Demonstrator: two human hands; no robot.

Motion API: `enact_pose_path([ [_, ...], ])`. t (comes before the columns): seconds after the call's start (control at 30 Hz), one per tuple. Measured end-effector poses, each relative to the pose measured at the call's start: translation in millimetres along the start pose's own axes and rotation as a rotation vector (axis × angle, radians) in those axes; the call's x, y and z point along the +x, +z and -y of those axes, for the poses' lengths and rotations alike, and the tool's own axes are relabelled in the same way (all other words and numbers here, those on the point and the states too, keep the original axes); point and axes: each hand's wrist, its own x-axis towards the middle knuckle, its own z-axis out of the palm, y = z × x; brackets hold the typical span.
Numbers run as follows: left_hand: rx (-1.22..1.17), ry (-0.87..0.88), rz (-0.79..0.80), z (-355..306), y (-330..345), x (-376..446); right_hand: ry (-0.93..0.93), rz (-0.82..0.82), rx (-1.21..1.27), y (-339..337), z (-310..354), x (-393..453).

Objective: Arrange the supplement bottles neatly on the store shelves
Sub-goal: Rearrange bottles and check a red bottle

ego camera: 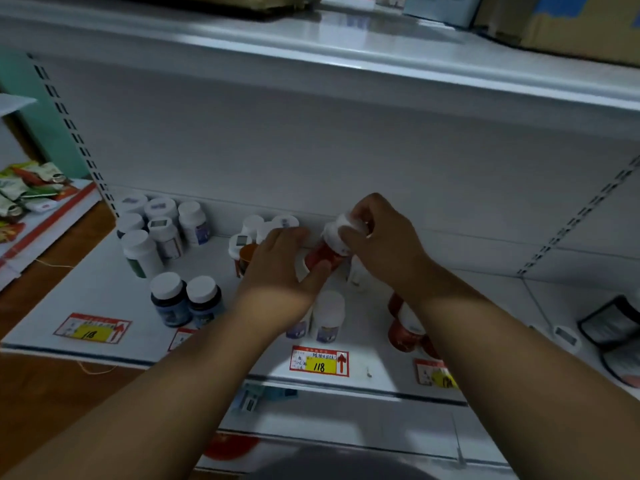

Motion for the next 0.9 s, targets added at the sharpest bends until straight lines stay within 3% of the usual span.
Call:
enact_pose_path([
  [0.17, -0.183, -0.037, 0.179, -26, -8, -6, 0.074, -0.128, 0.151, -41, 30, -34],
  [0.37, -0.335, 0.132, 0.403, -57, 3, -25, 0.167, -0.289, 0.183, -68, 36, -70],
  [0.57, -0.311, 0.184, 0.374, -87, 42, -23, 0.169, -0.3, 0.164, -104, 1, -77],
  [0.7, -0.132, 0.106, 0.295, -107, 82, -11, 0.175, -0.313, 0.097, -138, -42, -65],
  [0.9, 0.476, 0.171, 0.319, -128, 140, -2, 0.101, -0.256, 0.026, -161, -101, -36],
])
